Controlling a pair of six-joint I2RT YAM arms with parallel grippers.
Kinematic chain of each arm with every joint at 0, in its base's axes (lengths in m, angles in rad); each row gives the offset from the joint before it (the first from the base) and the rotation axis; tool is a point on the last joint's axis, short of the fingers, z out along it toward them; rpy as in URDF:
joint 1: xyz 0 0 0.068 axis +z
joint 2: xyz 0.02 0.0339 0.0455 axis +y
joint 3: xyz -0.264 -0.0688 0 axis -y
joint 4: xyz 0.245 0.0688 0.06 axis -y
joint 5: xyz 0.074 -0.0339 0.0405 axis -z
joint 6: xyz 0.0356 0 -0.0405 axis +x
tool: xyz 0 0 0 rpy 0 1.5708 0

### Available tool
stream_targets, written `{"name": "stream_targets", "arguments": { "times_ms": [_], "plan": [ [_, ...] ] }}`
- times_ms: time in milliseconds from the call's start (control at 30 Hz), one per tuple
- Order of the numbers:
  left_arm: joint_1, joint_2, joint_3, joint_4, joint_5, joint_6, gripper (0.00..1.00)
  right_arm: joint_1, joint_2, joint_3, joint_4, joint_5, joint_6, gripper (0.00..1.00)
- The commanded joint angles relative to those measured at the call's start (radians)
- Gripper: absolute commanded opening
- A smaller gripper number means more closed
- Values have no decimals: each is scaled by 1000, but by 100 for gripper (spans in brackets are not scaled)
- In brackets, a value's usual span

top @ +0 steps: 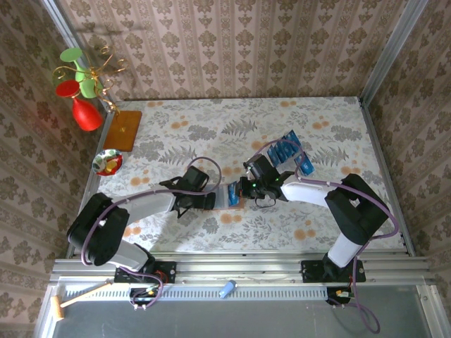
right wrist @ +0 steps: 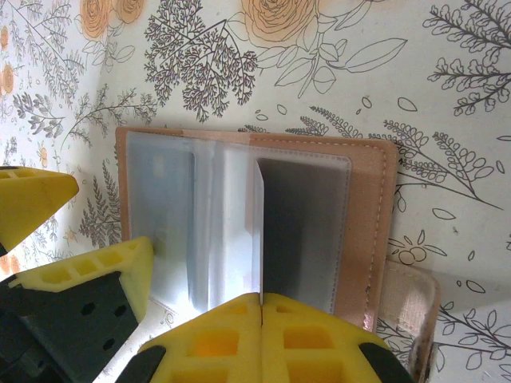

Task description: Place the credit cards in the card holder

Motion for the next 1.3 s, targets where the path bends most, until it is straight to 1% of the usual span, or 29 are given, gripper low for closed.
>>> {"name": "stream_targets", "arguments": {
  "times_ms": [0,200,400,600,867,1267],
  "plan": [
    [8,-23,-22,-39,-23,-3,100,-1,-1,-6,-5,25,6,0],
    [9,-37,-20,-40,-11,-4,100,-1,-23,16,-7,-5,-8,0],
    [11,-69,20,-64,-8,8,100,-1,-44,31,10,-44,-8,0],
    [24,-38,52,-67,4,28,100,-1,-31,32,55,-68,3,0],
    [27,3,34,-53,-2,36,100,-2,-4,7,145,-87,10,0],
    [30,-18,2,-66,-45,12,100,-7,46,-23,265,-113,47,0]
  ]
}}
